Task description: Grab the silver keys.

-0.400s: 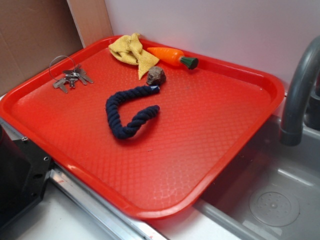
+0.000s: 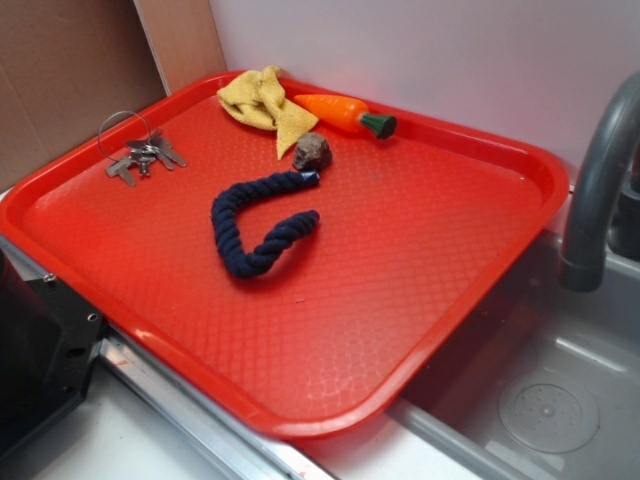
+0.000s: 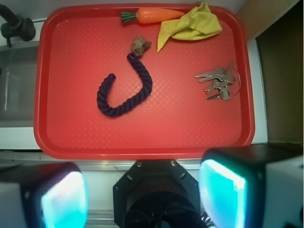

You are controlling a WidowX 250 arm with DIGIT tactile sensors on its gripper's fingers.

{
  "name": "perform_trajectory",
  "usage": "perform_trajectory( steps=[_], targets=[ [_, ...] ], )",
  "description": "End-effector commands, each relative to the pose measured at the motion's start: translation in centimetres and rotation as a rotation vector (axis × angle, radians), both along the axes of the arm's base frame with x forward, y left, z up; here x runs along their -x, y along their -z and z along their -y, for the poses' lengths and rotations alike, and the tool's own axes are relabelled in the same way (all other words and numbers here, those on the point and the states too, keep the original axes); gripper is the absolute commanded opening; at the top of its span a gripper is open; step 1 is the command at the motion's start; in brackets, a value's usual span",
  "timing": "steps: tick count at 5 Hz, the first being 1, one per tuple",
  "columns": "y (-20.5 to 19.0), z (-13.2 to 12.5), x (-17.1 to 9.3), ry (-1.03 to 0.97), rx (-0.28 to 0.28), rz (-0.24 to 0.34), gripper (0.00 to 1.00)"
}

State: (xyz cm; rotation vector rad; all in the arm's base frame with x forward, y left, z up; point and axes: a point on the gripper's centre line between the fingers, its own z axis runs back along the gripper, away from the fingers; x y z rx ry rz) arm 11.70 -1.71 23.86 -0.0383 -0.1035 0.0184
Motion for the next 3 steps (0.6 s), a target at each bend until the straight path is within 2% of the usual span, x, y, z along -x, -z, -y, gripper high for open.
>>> perform_trajectory(
  steps=[1,2,3],
  targets=[
    [5.4,-8.3,-3.1,-0.216,0.028,0.023,1.0],
    [8.3,-10.8,-5.0,-0.25,0.059,0.021,1.0],
    [9.6,-12.6,-6.4,-0.276,0.039,0.03,1.0]
  ],
)
